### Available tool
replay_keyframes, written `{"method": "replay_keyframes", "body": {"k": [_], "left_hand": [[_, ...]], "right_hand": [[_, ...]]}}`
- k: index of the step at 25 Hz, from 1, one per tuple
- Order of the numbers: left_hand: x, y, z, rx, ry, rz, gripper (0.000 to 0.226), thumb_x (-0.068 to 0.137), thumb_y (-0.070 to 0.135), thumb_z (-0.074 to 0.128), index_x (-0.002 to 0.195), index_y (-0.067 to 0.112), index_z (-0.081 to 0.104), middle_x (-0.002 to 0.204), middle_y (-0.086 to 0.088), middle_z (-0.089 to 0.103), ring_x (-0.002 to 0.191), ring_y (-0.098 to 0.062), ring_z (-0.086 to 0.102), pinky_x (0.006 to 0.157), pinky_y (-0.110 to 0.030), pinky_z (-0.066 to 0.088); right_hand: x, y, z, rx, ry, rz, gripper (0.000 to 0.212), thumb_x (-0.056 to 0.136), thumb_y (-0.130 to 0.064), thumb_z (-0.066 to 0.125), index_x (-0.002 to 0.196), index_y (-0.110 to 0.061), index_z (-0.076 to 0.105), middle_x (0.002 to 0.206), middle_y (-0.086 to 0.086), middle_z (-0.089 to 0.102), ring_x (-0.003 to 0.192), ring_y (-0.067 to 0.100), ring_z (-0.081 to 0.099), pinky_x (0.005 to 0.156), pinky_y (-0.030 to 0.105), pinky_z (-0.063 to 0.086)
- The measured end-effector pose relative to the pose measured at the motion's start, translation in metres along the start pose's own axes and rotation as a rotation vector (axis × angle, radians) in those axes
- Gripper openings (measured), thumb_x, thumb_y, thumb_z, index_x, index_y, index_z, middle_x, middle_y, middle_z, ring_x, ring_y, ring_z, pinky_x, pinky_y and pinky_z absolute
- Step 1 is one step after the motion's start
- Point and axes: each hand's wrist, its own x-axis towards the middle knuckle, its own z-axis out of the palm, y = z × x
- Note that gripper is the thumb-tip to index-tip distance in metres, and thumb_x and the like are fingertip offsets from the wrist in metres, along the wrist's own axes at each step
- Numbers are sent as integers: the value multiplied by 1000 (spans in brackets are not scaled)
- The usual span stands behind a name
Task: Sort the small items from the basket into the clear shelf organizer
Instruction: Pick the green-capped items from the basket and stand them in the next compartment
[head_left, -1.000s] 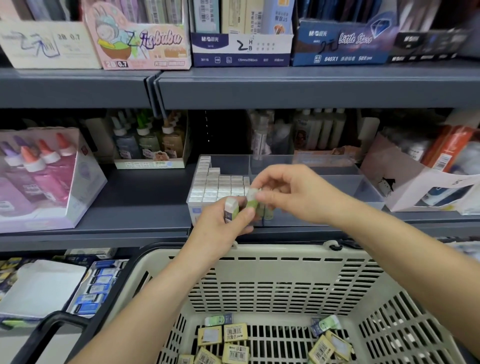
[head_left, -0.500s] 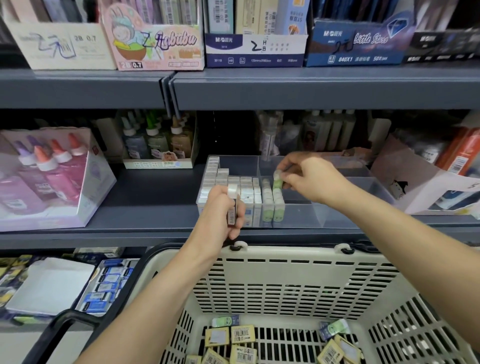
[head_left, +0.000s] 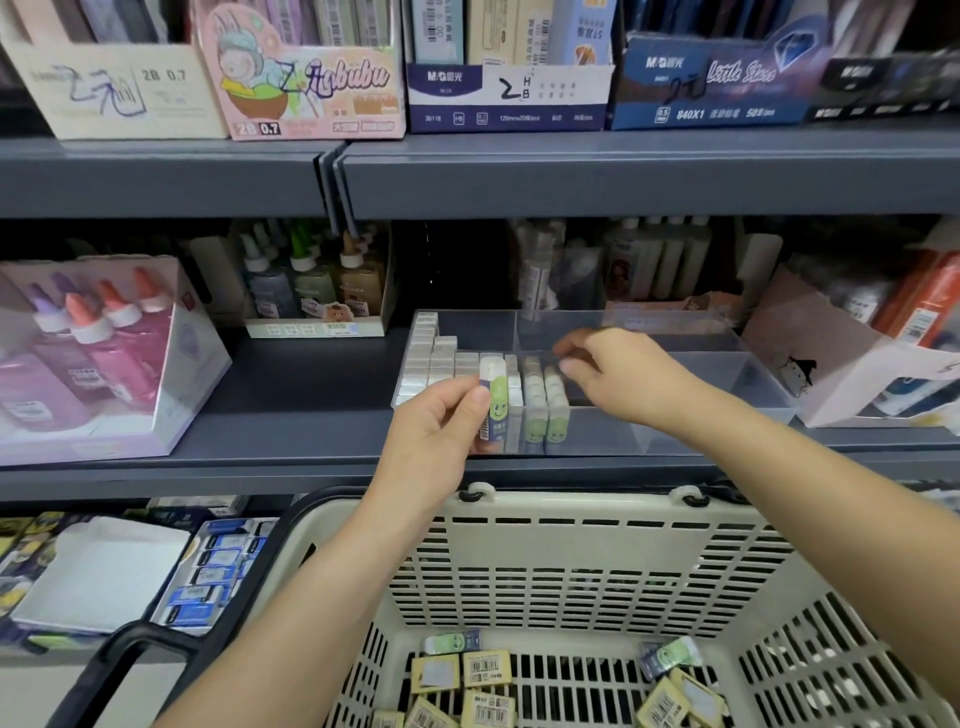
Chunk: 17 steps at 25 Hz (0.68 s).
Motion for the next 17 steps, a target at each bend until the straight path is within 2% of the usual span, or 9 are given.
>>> {"method": "replay_keyframes", "body": {"k": [2, 3, 5, 7, 10, 12, 13, 15, 17], "left_hand": [[0, 0, 1, -13, -10, 3, 21, 96, 18, 47, 100, 18, 68, 96, -8, 71, 89, -27, 67, 82, -39, 56], [0, 0, 2, -16, -18, 8, 21, 96, 17, 47, 96, 20, 68, 92, -4, 71, 85, -23, 66, 78, -35, 56], [-3, 2, 3, -12, -59, 21, 22, 96, 15, 47, 91, 23, 67, 81, 5, 70, 74, -10, 63, 69, -26, 54], [-6, 4, 5, -8, -82, 40, 22, 95, 13, 49, 89, 25, 67, 77, 9, 69, 69, -2, 61, 65, -21, 53], [-7, 8, 0, 85, 81, 143, 21, 90, 12, 57, 88, 32, 63, 87, 11, 68, 80, 0, 63, 74, -18, 52], [-5, 10, -8, 241, 225, 219, 22, 88, 15, 59, 90, 37, 59, 95, 15, 62, 86, 4, 58, 77, -9, 45], [-5, 10, -12, 311, 267, 225, 21, 88, 17, 60, 94, 37, 56, 98, 18, 58, 89, 3, 55, 78, -9, 43], [-3, 6, -17, 401, 304, 181, 27, 85, 22, 62, 107, 34, 51, 106, 21, 51, 105, -5, 49, 89, -21, 42], [0, 3, -18, 419, 305, 115, 42, 83, 24, 66, 120, 27, 46, 115, 16, 47, 119, -10, 43, 100, -34, 40]], "right_hand": [[-11, -11, -5, 81, 146, -72, 32, 96, -31, 43, 100, -8, 66, 99, 8, 69, 91, 22, 61, 79, 30, 45], [-17, -18, -7, 208, 145, -108, 32, 95, -32, 44, 95, -9, 67, 88, 4, 70, 81, 18, 62, 73, 28, 46], [-27, -32, -9, 488, 8, -171, 17, 93, -24, 50, 94, -19, 66, 74, -10, 67, 68, 6, 62, 66, 19, 49], [-32, -36, -10, 582, -72, -190, 12, 91, -15, 55, 91, -23, 64, 69, -12, 64, 62, 0, 62, 61, 14, 48], [-26, -27, -19, 666, 24, -112, 15, 90, -10, 57, 83, -22, 63, 75, 2, 69, 61, 1, 64, 56, 16, 51], [-16, -13, -26, 659, 166, -29, 19, 89, -10, 58, 80, -26, 61, 80, 6, 72, 64, 5, 67, 62, 23, 55], [-10, -7, -28, 615, 222, -2, 21, 90, -11, 57, 78, -28, 60, 82, 5, 72, 67, 7, 68, 66, 27, 56], [0, 2, -27, 514, 263, 23, 24, 90, -12, 56, 75, -31, 58, 83, 1, 71, 74, 12, 69, 76, 36, 56], [6, 6, -21, 441, 258, 28, 23, 90, -13, 57, 75, -31, 57, 84, 2, 70, 80, 19, 68, 82, 41, 54]]}}
